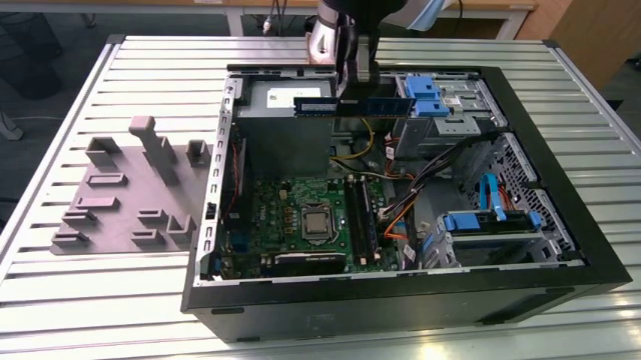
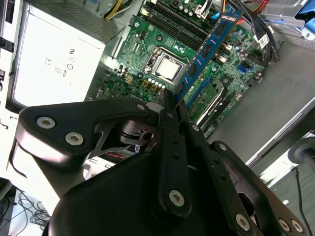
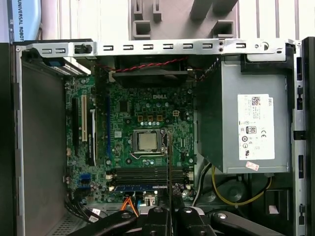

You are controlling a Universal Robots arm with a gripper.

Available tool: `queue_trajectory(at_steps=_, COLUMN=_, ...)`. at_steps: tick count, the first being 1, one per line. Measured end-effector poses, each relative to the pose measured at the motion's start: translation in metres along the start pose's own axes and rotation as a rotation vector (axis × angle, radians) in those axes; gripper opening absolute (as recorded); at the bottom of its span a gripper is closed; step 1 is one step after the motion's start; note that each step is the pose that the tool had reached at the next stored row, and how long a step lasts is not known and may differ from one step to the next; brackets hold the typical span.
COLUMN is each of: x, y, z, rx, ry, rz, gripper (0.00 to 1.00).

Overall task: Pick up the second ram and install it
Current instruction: 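Insert the second ram into the second slot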

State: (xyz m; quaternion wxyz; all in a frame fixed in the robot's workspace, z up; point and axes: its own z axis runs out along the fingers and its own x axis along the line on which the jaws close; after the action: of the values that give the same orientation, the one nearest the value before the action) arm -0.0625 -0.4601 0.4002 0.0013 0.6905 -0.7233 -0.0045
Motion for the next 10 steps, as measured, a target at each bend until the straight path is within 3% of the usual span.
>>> queue_trajectory(at_steps=10, x=0.0000, y=0.0000, z=0.0007, rx=0.0002, ry=-0.0004, rz=0.032, gripper=0.14)
